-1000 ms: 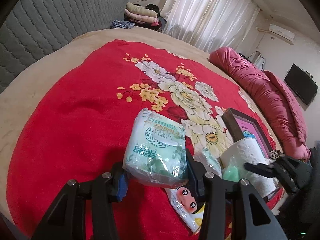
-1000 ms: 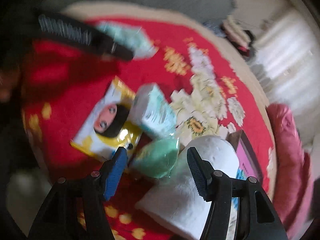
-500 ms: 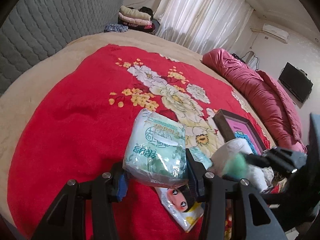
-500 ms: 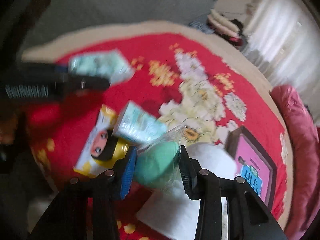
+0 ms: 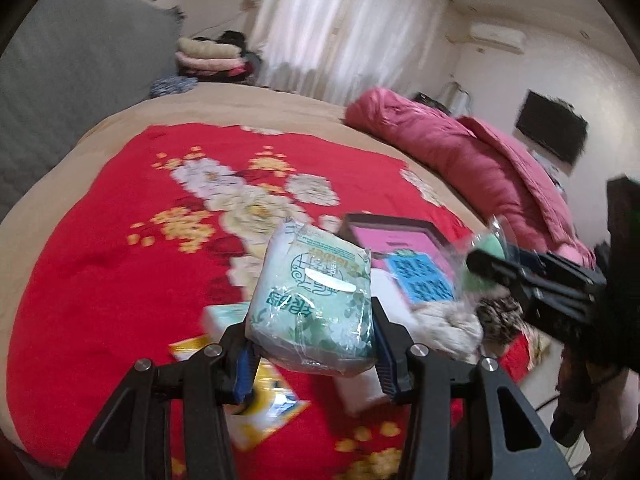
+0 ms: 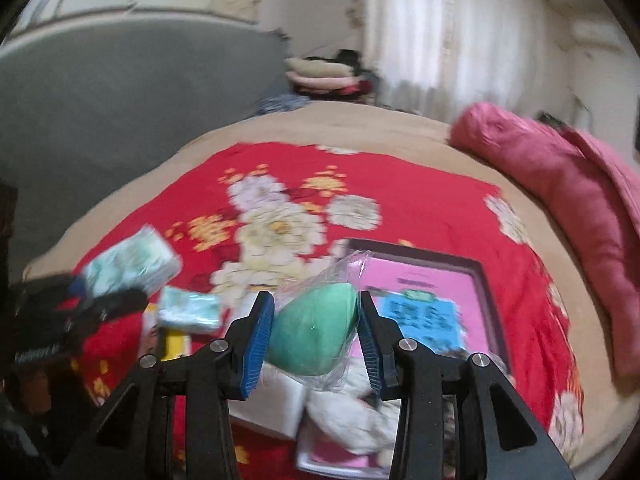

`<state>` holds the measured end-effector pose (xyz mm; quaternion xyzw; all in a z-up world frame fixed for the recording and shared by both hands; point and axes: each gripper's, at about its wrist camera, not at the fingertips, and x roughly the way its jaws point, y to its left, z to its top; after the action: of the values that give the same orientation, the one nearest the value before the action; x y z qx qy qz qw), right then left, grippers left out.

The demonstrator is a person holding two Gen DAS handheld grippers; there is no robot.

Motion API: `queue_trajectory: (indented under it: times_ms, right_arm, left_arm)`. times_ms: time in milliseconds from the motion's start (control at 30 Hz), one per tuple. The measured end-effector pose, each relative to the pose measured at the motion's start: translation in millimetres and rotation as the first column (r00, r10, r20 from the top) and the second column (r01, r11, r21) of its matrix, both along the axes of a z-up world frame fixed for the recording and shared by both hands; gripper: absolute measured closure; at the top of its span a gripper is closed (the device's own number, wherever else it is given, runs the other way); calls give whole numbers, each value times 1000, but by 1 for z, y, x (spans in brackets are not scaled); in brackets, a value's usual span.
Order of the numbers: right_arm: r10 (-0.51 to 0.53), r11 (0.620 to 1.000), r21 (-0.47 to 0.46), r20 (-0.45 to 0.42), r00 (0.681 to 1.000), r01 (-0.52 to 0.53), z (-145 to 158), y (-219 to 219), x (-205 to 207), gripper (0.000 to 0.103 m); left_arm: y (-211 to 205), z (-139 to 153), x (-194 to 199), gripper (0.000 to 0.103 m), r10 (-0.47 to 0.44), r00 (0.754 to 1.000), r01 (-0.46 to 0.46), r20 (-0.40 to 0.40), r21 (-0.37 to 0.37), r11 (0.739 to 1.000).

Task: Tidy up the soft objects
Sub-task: 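Carry the sponge over the tray and open the right gripper while the left carries the tissue pack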

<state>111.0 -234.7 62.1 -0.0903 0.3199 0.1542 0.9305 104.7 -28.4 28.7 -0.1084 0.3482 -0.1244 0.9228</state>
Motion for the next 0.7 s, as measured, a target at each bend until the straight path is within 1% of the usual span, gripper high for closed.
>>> queue_trajectory:
  times_ms: [133,300,467,533,667,700]
  right_arm:
    - [-75,995,66,-6,997,75,1,-39,-3,60]
    - [-134,988,73,-6,991,134,-2,-69,-5,60]
    - [-160,984,78,-28,987,162,-14,-88,-3,60]
    - [-164,981,94,-48,985,168,-19,-96,-2,60]
    - [-171,979,96,-79,982,179,-32,-106,5,60]
    - [-175,978,99,-98,980,185,-37,-109,8,60]
  left_arm:
    - [-40,4,0,55,-67,998,67,0,22,998]
    - [-89,-1,-3,55,-149,989,150,-25,47,988]
    - [-132,-10,-3,55,-216,976,219,-41,88,972]
    - [-144,-15,3,55,-232,971,236,-54,101,966]
    - [-161,-27,17,55,-242,966,252,-89,115,961]
    - [-164,-30,21,55,-240,966,251,-96,124,960]
